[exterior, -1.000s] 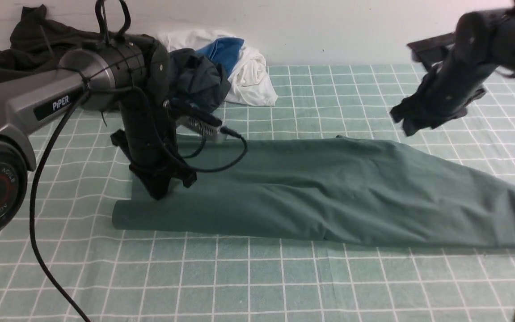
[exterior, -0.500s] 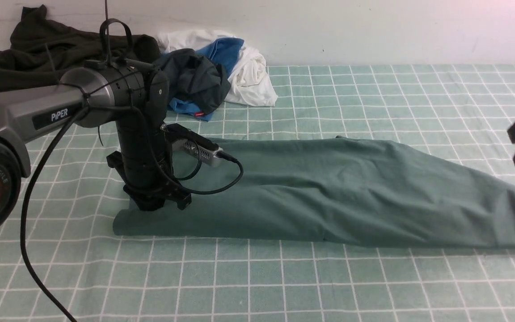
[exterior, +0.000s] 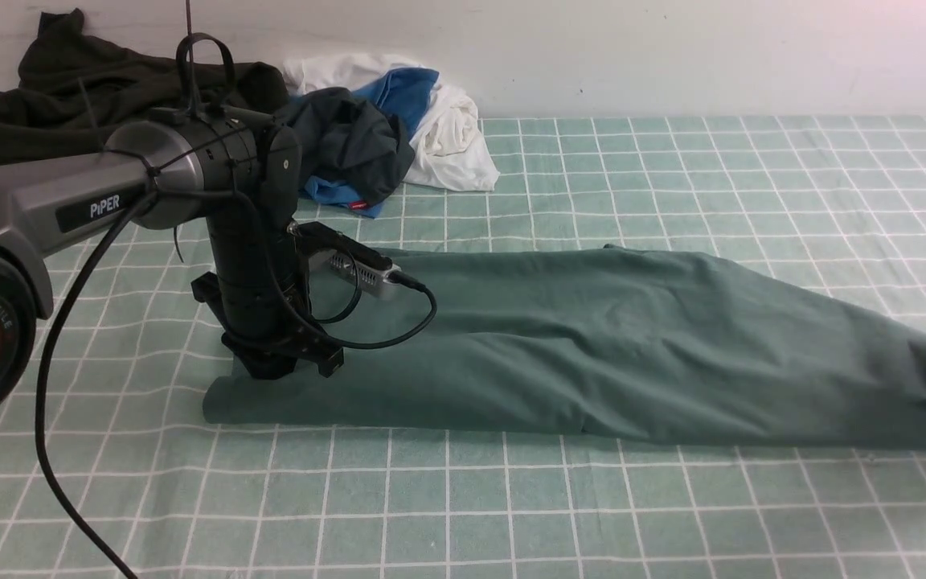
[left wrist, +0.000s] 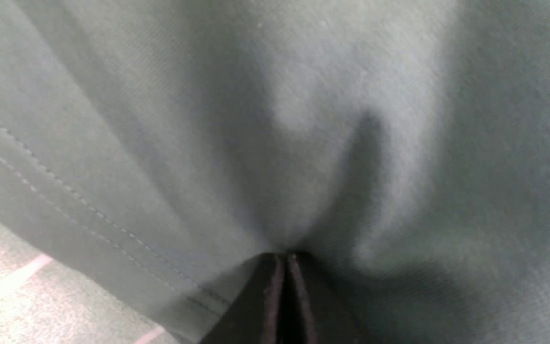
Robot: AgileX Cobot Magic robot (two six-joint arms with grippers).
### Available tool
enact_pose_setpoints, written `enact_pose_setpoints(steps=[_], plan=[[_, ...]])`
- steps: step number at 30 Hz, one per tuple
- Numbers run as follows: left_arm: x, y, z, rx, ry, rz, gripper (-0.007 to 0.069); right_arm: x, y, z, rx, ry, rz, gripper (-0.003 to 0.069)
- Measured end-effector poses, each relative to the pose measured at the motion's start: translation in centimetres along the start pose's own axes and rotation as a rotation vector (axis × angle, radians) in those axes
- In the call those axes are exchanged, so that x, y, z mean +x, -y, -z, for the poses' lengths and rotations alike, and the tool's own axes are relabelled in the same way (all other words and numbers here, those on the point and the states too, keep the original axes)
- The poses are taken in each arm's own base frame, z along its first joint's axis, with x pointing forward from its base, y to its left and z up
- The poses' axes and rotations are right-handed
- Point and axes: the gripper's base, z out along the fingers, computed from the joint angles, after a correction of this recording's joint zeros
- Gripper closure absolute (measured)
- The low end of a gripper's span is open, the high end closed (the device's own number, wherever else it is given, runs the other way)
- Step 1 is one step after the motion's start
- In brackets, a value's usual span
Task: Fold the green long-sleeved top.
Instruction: Use the right arm to clamp the right edge of the fabric, then use the right arm to drag the right edge of the fabric to the left and folds it over the left edge
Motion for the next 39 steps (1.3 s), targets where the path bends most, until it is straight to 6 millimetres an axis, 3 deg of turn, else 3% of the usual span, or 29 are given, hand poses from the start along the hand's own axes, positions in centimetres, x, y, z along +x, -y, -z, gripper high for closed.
enact_pose_setpoints(steps=[4,8,12,14,15,18,24,29,33,37,39], plan=[[0.0,0.0,0.0,0.001,-0.001,0.0,0.0628,-0.2,0.0,-0.6,0.0,0.012,0.005,0.018],[0.0,0.0,0.0,0.001,-0.001,0.0,0.0628,-0.4,-0.1,-0.5,-0.005,0.023,0.016,0.0261],[0.0,0.0,0.0,0.001,-0.001,0.0,0.0628,-1.2,-0.2,0.0,-0.016,0.043,0.049,0.0475],[0.0,0.0,0.0,0.001,-0.001,0.0,0.0628,-1.4,-0.2,0.1,-0.018,0.043,0.066,0.0529],[0.0,0.0,0.0,0.001,-0.001,0.0,0.0628,-1.6,-0.2,0.4,-0.01,0.041,0.094,0.0611],[0.0,0.0,0.0,0.0,-0.001,0.0,0.0628,-2.1,0.0,0.9,0.011,0.03,0.121,0.0646],[0.3,0.1,0.8,0.0,0.011,-0.001,0.0628,-3.9,0.7,3.1,0.071,0.042,0.132,0.0648],[1.0,0.2,4.4,-0.031,0.093,0.001,0.0628,-5.5,0.7,5.1,0.063,0.08,0.131,0.0648],[1.6,0.4,6.9,-0.05,0.15,0.002,0.0628,-5.6,0.2,6.0,0.036,0.087,0.141,0.0648],[3.3,0.5,11.4,-0.118,0.246,0.004,0.0628,-5.8,-2.3,9.9,0.001,0.163,0.214,0.0648],[4.7,0.6,13.9,-0.161,0.285,0.013,0.0628,-5.9,-4.6,13.0,-0.026,0.241,0.263,0.0648]])
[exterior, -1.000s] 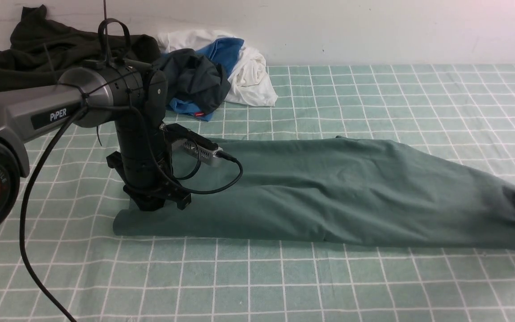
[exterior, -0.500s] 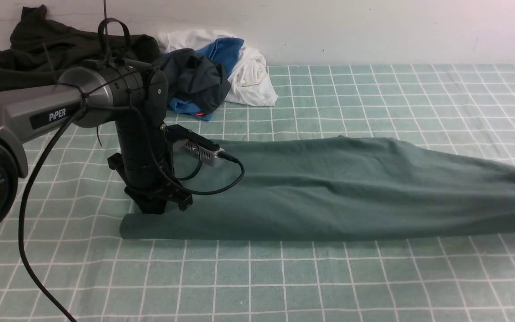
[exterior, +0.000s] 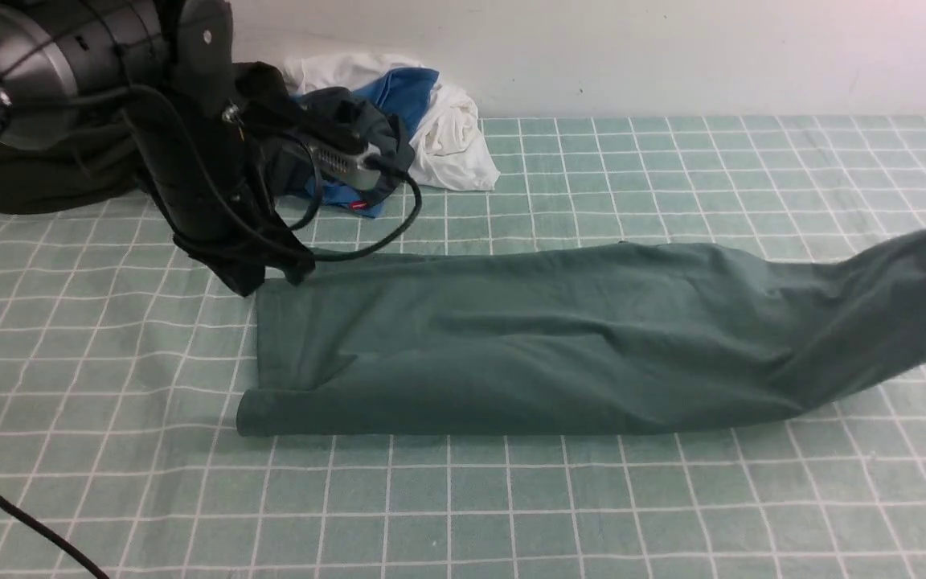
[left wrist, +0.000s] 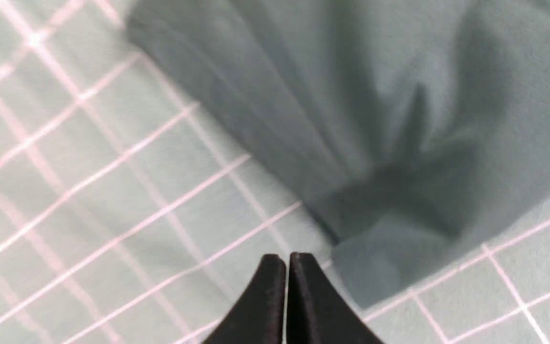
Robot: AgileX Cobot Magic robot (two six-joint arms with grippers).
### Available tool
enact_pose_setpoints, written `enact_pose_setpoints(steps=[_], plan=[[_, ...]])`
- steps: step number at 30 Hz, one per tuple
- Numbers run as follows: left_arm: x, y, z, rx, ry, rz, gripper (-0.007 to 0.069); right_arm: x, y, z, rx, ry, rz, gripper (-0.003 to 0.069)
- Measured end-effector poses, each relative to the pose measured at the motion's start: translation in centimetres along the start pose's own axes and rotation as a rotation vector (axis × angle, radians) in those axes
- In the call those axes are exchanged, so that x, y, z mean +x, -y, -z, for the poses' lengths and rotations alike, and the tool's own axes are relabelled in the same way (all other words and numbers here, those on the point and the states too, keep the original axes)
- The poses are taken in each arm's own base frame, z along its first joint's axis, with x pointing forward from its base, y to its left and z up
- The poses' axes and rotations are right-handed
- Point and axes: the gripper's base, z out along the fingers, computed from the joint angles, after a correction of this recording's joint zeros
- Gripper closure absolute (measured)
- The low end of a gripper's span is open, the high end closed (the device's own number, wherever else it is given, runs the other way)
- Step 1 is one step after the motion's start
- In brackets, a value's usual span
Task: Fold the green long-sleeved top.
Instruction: Use the right arm to drag the right edge of the fabric to the left and folds it over the left edge
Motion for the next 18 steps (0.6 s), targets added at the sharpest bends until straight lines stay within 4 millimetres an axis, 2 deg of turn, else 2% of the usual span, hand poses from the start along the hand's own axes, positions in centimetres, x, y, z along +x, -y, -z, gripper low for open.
enact_pose_setpoints(steps=[1,2,3,5,6,7,9,10,11,12,15,17,18], plan=[[0.4,-0.1,1.5,-0.023,0.024,0.008,0.0628,-0.8,-1.5,1.5,-0.024,0.045,0.03,0.0648],[0.4,-0.2,1.5,-0.026,0.023,0.009,0.0628,-1.0,-1.8,2.1,-0.027,0.062,0.037,0.0648],[0.9,-0.3,3.0,-0.05,0.048,0.021,0.0628,-1.6,-3.2,3.2,-0.049,0.097,0.068,0.0648],[2.3,-0.4,7.0,-0.102,0.117,0.057,0.0628,-3.2,-8.9,6.4,-0.148,0.196,0.186,0.0648],[2.9,-0.4,8.4,-0.118,0.148,0.072,0.0628,-3.6,-10.7,7.2,-0.185,0.227,0.217,0.0648],[3.1,-0.4,9.0,-0.123,0.162,0.077,0.0628,-3.7,-12.1,7.6,-0.208,0.238,0.244,0.0648],[4.6,-0.3,12.2,-0.151,0.238,0.107,0.0628,-4.0,-17.8,8.9,-0.317,0.285,0.342,0.0648],[5.3,-0.2,13.4,-0.159,0.268,0.119,0.0628,-4.0,-20.1,9.1,-0.361,0.298,0.378,0.0648],[5.3,-0.2,13.4,-0.159,0.269,0.12,0.0628,-4.0,-20.1,9.1,-0.361,0.298,0.378,0.0648],[6.9,0.2,15.5,-0.171,0.318,0.136,0.0628,-3.9,-24.3,9.0,-0.438,0.314,0.434,0.0648],[9.2,0.8,17.3,-0.181,0.36,0.151,0.0628,-3.2,-30.4,7.8,-0.533,0.31,0.505,0.0648],[11.2,1.4,18.2,-0.184,0.374,0.162,0.0628,-2.6,-34.3,6.0,-0.58,0.294,0.548,0.0648],[11.4,1.5,18.3,-0.184,0.376,0.163,0.0628,-2.6,-34.3,6.1,-0.58,0.296,0.548,0.0648]])
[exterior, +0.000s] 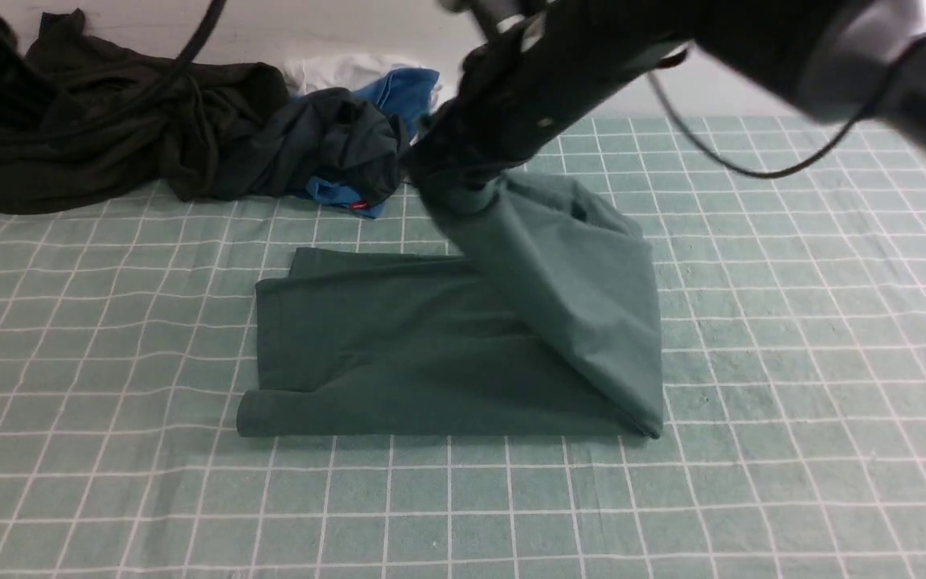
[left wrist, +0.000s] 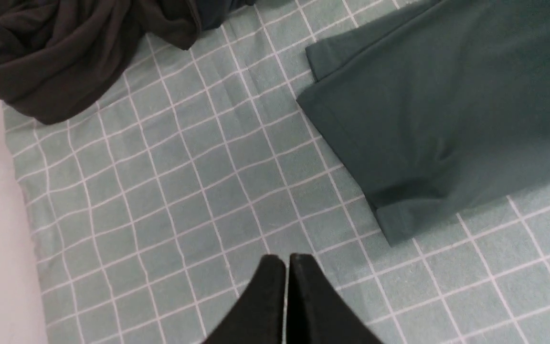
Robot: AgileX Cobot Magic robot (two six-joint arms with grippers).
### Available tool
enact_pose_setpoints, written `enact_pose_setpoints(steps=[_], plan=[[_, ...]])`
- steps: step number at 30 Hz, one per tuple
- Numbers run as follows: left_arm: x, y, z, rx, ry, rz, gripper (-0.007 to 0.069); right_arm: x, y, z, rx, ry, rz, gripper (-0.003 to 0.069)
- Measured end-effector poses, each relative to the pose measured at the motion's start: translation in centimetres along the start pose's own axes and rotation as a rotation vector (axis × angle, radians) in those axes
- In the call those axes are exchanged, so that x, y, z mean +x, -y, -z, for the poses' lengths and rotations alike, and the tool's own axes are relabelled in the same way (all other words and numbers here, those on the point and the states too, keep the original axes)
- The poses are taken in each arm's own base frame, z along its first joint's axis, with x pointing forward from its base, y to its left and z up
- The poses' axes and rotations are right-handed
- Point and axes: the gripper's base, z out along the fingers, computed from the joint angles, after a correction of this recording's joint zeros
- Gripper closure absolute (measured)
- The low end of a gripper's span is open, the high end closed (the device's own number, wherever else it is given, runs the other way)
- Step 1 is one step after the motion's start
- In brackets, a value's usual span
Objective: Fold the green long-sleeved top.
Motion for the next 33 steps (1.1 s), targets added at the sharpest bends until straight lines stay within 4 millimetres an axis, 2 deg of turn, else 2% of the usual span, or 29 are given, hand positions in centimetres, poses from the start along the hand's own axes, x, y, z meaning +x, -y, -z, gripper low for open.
enact_pose_setpoints(steps=[2,3,5,8,9,10,12,13,14,15,16,17,19,20,21,24,26,28,29,30,32,33], plan=[[2.0,0.2,1.4,-0.005,0.013,0.015,0.0628,0.2,-2.5,-4.2,-0.046,-0.016,0.033,0.0648],[2.3,0.2,1.6,-0.005,0.014,0.019,0.0628,0.3,-2.8,-4.5,-0.051,-0.018,0.037,0.0648],[4.6,0.6,2.5,-0.005,0.015,0.029,0.0628,1.0,-4.1,-8.1,-0.073,-0.038,0.036,0.0648],[7.0,1.0,2.8,-0.002,0.002,0.036,0.0628,1.6,-4.6,-10.5,-0.105,-0.048,0.005,0.0622],[7.3,1.1,2.8,-0.002,-0.001,0.036,0.0628,1.6,-4.6,-10.6,-0.108,-0.048,0.001,0.0617],[8.6,1.4,2.7,0.0,-0.014,0.049,0.0628,1.6,-4.8,-11.1,-0.143,-0.041,-0.034,0.0571],[10.2,1.7,2.6,0.002,-0.02,0.067,0.0628,1.1,-5.1,-10.7,-0.182,-0.023,-0.067,0.0491],[11.1,1.9,2.6,0.001,-0.013,0.077,0.0628,0.6,-5.3,-10.0,-0.209,-0.009,-0.077,0.0419],[11.7,2.1,2.6,0.0,-0.003,0.086,0.0628,0.3,-5.2,-9.4,-0.217,-0.009,-0.076,0.0379],[11.9,2.1,2.6,0.0,-0.003,0.086,0.0628,0.2,-5.2,-9.4,-0.217,-0.006,-0.076,0.0379],[13.2,2.3,2.7,-0.007,0.02,0.106,0.0628,-0.3,-4.8,-7.7,-0.218,-0.023,-0.051,0.0296],[14.0,2.5,2.7,-0.012,0.032,0.119,0.0628,-0.5,-4.2,-6.7,-0.201,-0.039,-0.033,0.0262],[15.0,2.6,2.9,-0.02,0.045,0.133,0.0628,-0.6,-3.3,-5.7,-0.17,-0.062,-0.021,0.0235],[16.3,2.8,2.9,-0.029,0.059,0.146,0.0628,-0.3,-1.8,-5.1,-0.085,-0.105,-0.016,0.0218],[16.9,2.9,2.9,-0.034,0.068,0.157,0.0628,-0.1,-1.2,-5.0,-0.054,-0.127,-0.017,0.0215],[18.9,3.3,2.7,-0.039,0.094,0.191,0.0628,1.6,0.5,-7.1,0.074,-0.219,-0.026,0.0216],[20.1,3.6,2.3,-0.043,0.109,0.216,0.0628,3.5,0.3,-10.0,0.082,-0.3,-0.033,0.0221],[21.0,3.8,2.2,-0.045,0.115,0.231,0.0628,5.1,-1.0,-12.5,0.057,-0.366,-0.018,0.0229],[21.1,3.8,2.2,-0.046,0.119,0.233,0.0628,5.2,-1.4,-12.7,0.052,-0.37,-0.012,0.023],[21.6,3.9,2.1,-0.046,0.123,0.237,0.0628,6.0,-2.8,-13.8,0.037,-0.395,0.011,0.0235],[22.1,4.0,2.2,-0.048,0.134,0.245,0.0628,6.2,-4.8,-14.4,0.037,-0.392,0.062,0.024],[22.1,4.0,2.2,-0.048,0.136,0.246,0.0628,6.2,-4.9,-14.5,0.039,-0.389,0.067,0.0241]])
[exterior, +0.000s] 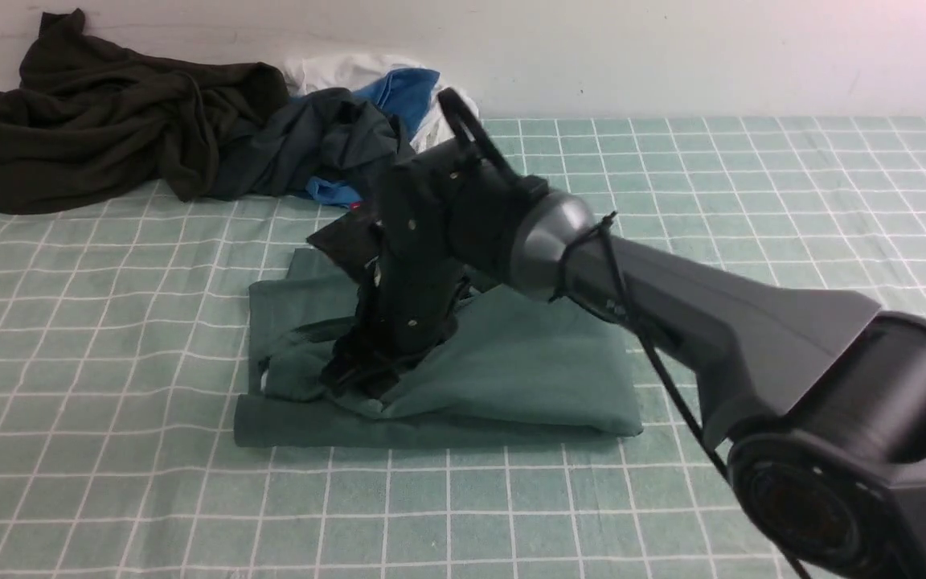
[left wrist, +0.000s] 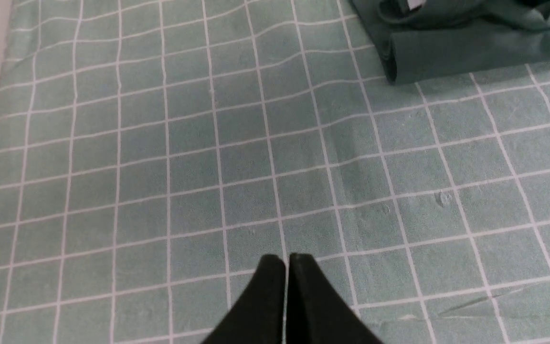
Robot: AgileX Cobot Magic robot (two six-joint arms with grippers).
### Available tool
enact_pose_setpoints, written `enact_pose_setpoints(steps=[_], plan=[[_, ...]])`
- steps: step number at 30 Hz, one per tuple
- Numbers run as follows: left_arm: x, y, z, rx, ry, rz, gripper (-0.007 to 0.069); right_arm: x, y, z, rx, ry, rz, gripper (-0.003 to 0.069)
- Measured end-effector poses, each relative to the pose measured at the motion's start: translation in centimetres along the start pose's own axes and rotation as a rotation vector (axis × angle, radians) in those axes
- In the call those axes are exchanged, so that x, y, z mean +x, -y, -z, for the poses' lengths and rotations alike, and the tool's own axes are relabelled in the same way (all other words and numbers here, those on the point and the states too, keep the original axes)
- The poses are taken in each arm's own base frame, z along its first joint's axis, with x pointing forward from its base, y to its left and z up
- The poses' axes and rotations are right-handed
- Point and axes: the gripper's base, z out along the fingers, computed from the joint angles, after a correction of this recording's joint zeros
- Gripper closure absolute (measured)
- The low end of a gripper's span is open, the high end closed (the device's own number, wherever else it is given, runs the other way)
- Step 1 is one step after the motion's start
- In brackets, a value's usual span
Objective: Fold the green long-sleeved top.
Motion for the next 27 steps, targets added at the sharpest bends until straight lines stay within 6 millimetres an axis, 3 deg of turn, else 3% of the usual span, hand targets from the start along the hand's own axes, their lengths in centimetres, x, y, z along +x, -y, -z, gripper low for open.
enact_pose_setpoints(steps=[3,7,8,9,12,13,14,17,18,19,23,27], plan=[[0.3,-0.1,0.5,-0.002,0.027,0.004,0.0628,-0.7,-1.2,0.7,0.034,0.038,0.03,0.0244],[0.4,-0.1,0.5,-0.003,0.033,0.005,0.0628,-1.5,-1.1,3.0,0.077,0.063,0.047,0.0244],[0.5,-0.1,0.4,-0.002,0.03,0.004,0.0628,-2.0,-1.0,4.7,0.092,0.098,0.057,0.0245],[0.5,-0.1,0.4,-0.002,0.03,0.004,0.0628,-2.0,-1.0,5.0,0.093,0.104,0.057,0.0245],[0.6,0.0,-0.2,-0.008,0.044,-0.005,0.0628,-2.9,-1.0,11.8,0.102,0.237,0.074,0.0248],[0.7,0.0,-0.3,-0.008,0.047,-0.006,0.0628,-2.8,-1.0,12.2,0.101,0.244,0.075,0.0248],[0.7,0.1,-0.6,-0.004,0.09,-0.009,0.0628,-2.5,-1.1,15.8,0.085,0.3,0.069,0.025],[1.0,0.3,-1.0,0.005,0.171,-0.012,0.0628,-1.2,-0.8,19.9,0.06,0.339,0.064,0.026],[1.1,0.3,-1.0,0.006,0.176,-0.012,0.0628,-1.1,-0.9,20.1,0.06,0.339,0.065,0.0262],[1.4,0.4,-1.3,0.011,0.218,-0.013,0.0628,0.0,-0.7,21.5,0.051,0.331,0.066,0.028],[1.9,0.5,-1.9,0.016,0.239,-0.017,0.0628,4.0,-0.9,23.7,0.035,0.29,0.067,0.0349],[2.0,0.6,-2.1,0.016,0.232,-0.019,0.0628,6.9,-1.1,26.0,0.04,0.374,0.066,0.0417]])
